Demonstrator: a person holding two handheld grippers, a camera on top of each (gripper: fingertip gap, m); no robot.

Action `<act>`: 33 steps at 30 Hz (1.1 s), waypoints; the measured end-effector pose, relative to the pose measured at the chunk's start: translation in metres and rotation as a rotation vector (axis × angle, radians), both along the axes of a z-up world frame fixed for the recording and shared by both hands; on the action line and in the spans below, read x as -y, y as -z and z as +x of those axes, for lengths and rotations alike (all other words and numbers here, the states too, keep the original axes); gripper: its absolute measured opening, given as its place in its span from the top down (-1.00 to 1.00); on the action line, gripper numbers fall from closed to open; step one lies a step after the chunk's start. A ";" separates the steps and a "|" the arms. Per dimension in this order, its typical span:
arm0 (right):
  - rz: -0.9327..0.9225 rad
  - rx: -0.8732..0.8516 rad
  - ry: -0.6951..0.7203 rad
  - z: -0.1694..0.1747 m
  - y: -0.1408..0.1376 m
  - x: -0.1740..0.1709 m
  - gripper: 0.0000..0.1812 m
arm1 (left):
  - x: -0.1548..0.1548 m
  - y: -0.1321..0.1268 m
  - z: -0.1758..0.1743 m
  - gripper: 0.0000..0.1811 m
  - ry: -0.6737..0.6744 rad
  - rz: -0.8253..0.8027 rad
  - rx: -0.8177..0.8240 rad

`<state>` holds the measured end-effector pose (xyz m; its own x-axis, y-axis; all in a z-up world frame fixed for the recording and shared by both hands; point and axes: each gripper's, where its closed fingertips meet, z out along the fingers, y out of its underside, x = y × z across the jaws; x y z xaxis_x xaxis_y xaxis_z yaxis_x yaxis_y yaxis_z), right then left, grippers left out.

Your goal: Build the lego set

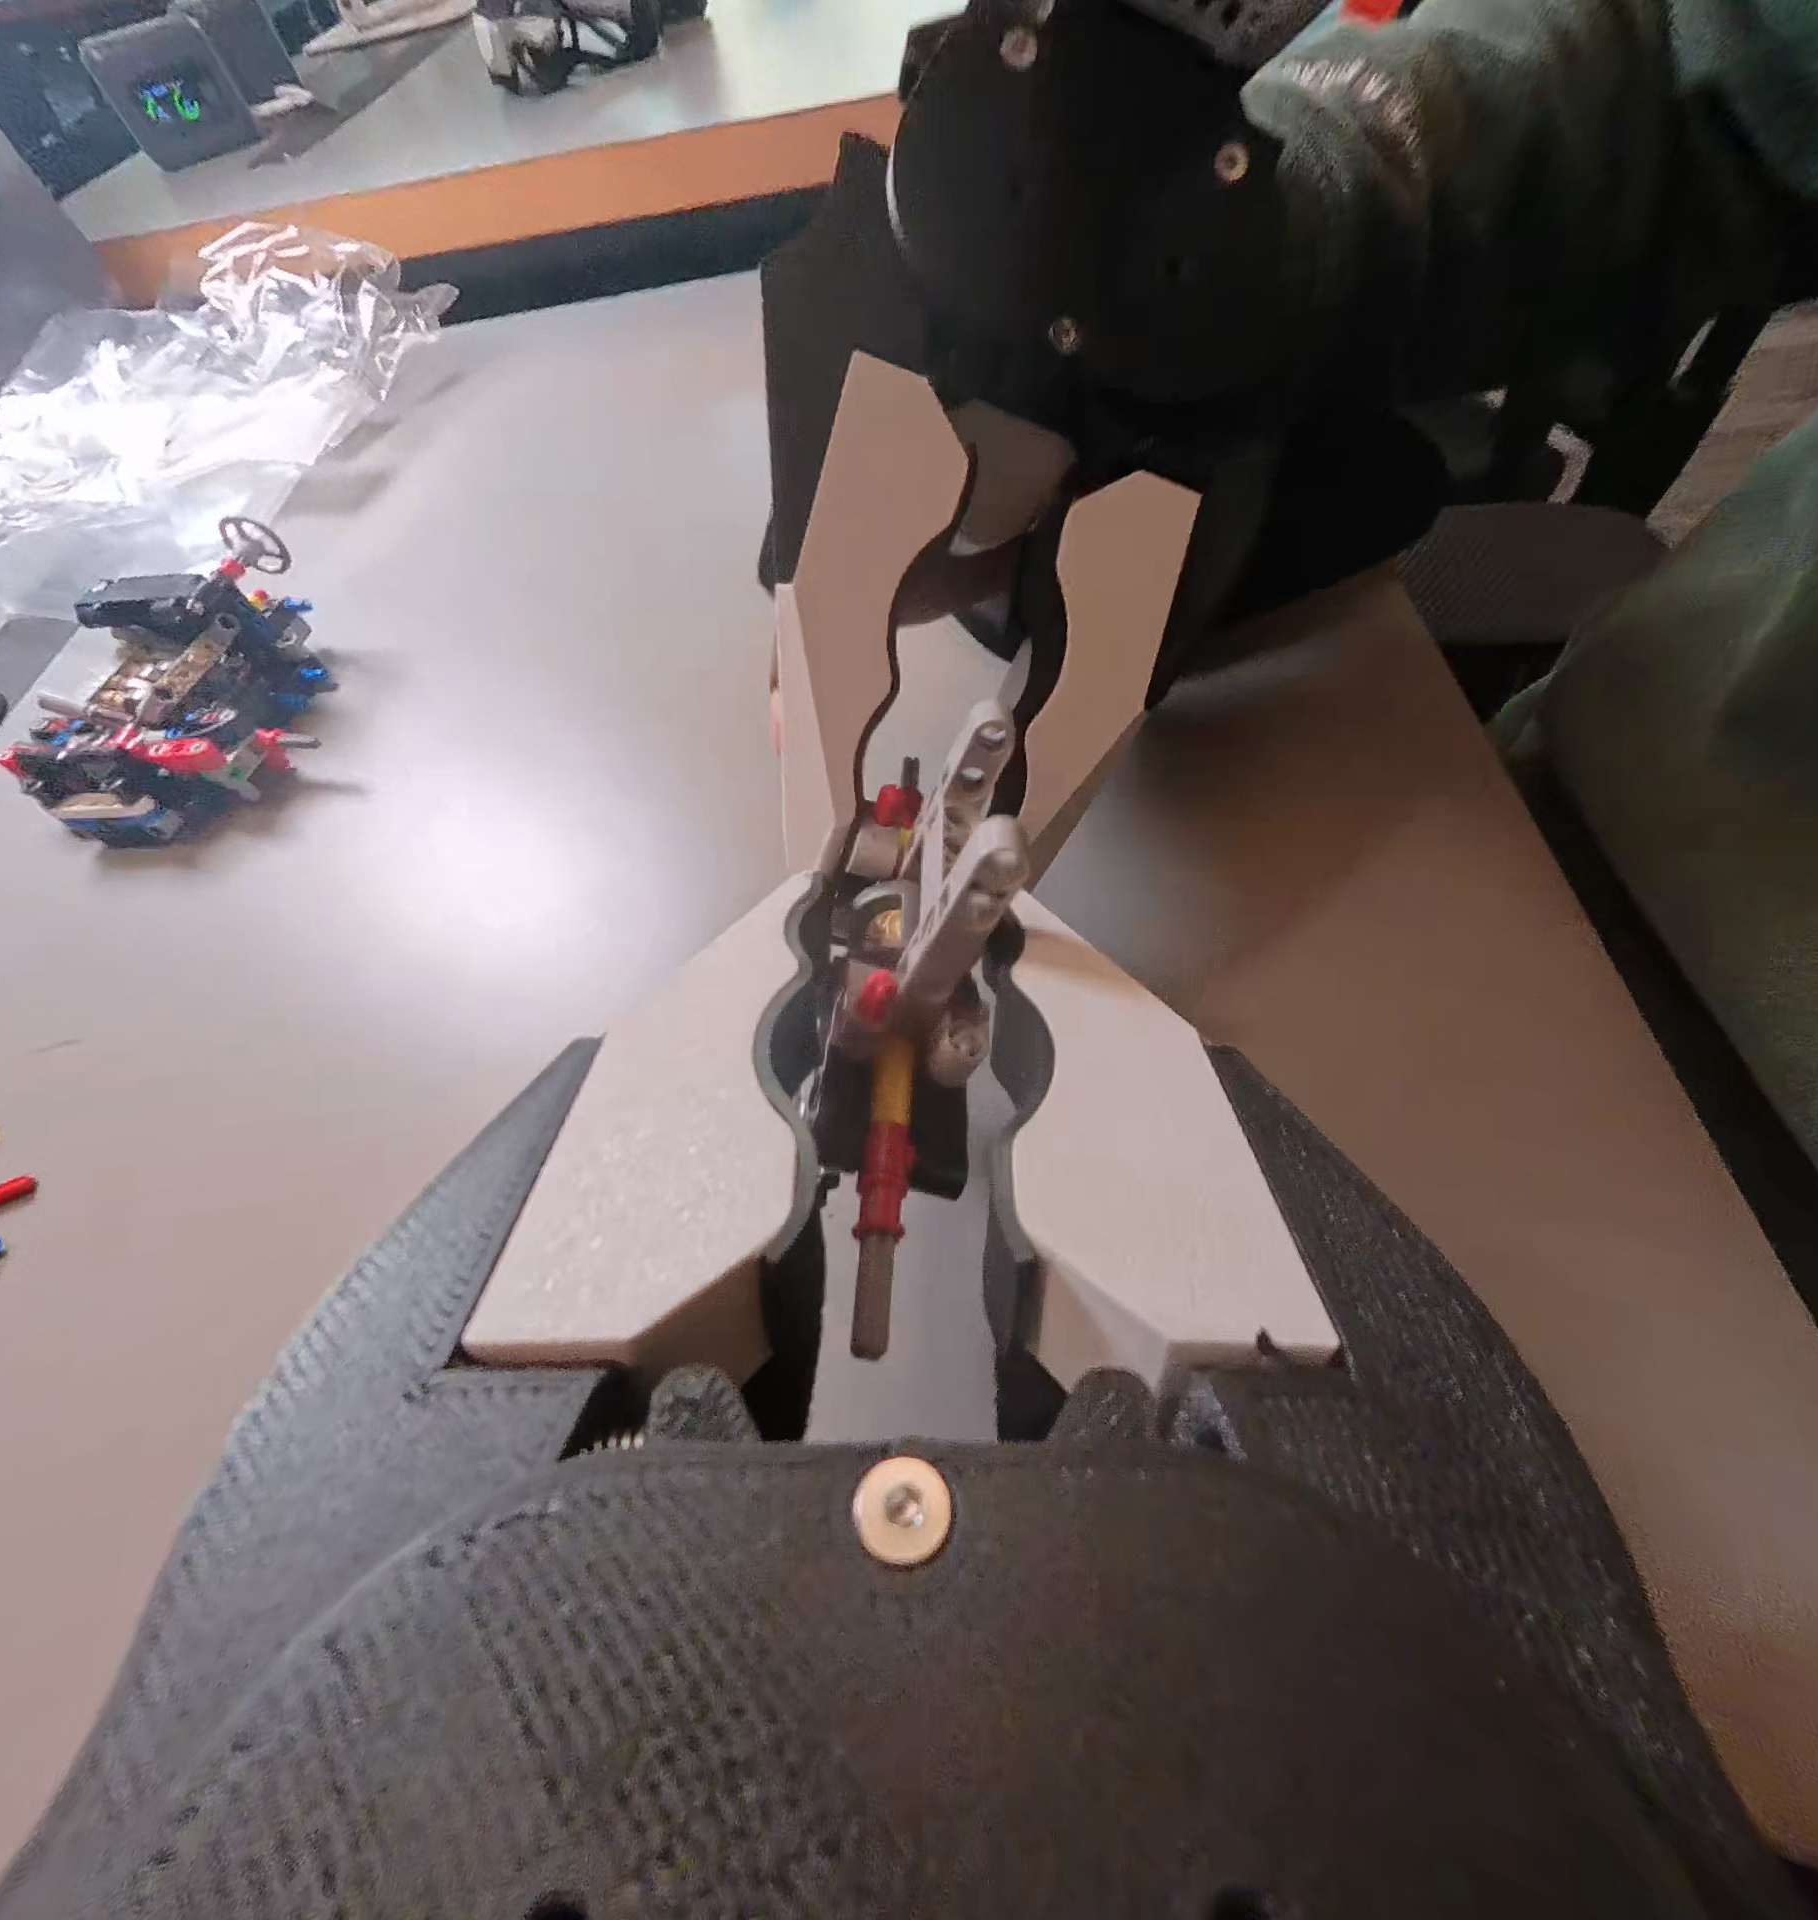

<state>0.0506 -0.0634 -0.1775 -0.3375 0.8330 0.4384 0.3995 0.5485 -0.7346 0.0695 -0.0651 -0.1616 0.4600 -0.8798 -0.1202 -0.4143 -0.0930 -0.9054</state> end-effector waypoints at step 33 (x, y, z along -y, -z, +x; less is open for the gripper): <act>-0.166 -0.323 -0.143 0.010 -0.043 0.012 0.73 | 0.010 -0.030 0.004 0.51 0.048 0.125 0.105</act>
